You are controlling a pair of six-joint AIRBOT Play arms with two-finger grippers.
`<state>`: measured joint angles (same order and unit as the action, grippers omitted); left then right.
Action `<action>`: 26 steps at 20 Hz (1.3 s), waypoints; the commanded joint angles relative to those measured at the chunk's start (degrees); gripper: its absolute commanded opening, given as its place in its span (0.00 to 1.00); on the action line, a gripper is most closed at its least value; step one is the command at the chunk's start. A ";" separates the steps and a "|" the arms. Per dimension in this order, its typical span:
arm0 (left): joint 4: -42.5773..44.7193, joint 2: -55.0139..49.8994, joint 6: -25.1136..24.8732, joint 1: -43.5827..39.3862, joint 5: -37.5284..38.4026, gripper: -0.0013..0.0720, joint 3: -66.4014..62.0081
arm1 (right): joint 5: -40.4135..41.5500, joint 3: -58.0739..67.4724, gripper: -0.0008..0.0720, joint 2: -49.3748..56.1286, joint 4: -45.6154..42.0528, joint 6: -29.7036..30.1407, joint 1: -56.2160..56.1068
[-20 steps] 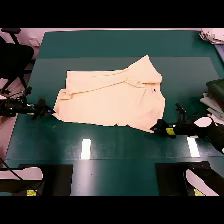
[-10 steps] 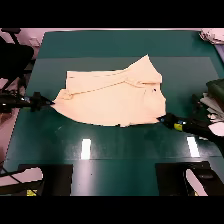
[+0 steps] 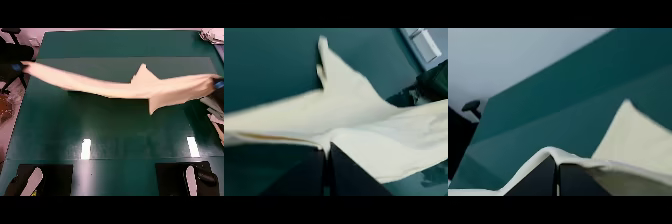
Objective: Fold the shirts.
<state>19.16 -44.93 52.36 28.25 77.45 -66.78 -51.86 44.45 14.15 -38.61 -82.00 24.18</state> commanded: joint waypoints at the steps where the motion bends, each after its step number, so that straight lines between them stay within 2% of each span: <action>1: -2.97 7.91 -0.33 0.02 -3.52 0.05 -10.05 | -1.33 12.46 0.04 -0.31 0.15 4.61 5.18; 5: 5.40 11.98 -1.84 0.02 -10.82 0.05 -25.46 | -1.51 27.50 0.04 4.72 0.04 12.68 4.31; 9: 17.44 13.55 -1.81 0.02 -18.16 0.05 -39.08 | -1.14 41.38 0.04 10.38 -0.09 16.02 0.63; 15: 19.93 13.49 -1.29 0.02 -15.58 0.05 -43.15 | -1.22 55.10 0.03 16.59 -0.87 16.76 -7.04; 18: 19.89 13.49 0.02 0.02 -12.09 0.05 -40.00 | -7.58 57.70 0.04 20.26 -3.50 16.68 -9.64; 21: 19.21 13.51 1.86 0.02 -6.91 0.05 -31.80 | -15.37 53.09 0.04 23.61 -3.41 16.50 -11.47; 23: 18.80 13.51 1.84 0.02 -5.46 0.05 -23.67 | -16.04 46.36 0.04 24.98 -3.50 16.50 -12.50; 26: 15.54 13.27 1.03 0.02 -7.21 0.05 -7.56 | -14.60 35.85 0.04 28.26 -3.56 17.05 -12.74</action>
<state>37.30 -31.53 53.69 28.25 69.91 -86.21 -65.47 88.09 39.66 -42.09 -65.41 12.19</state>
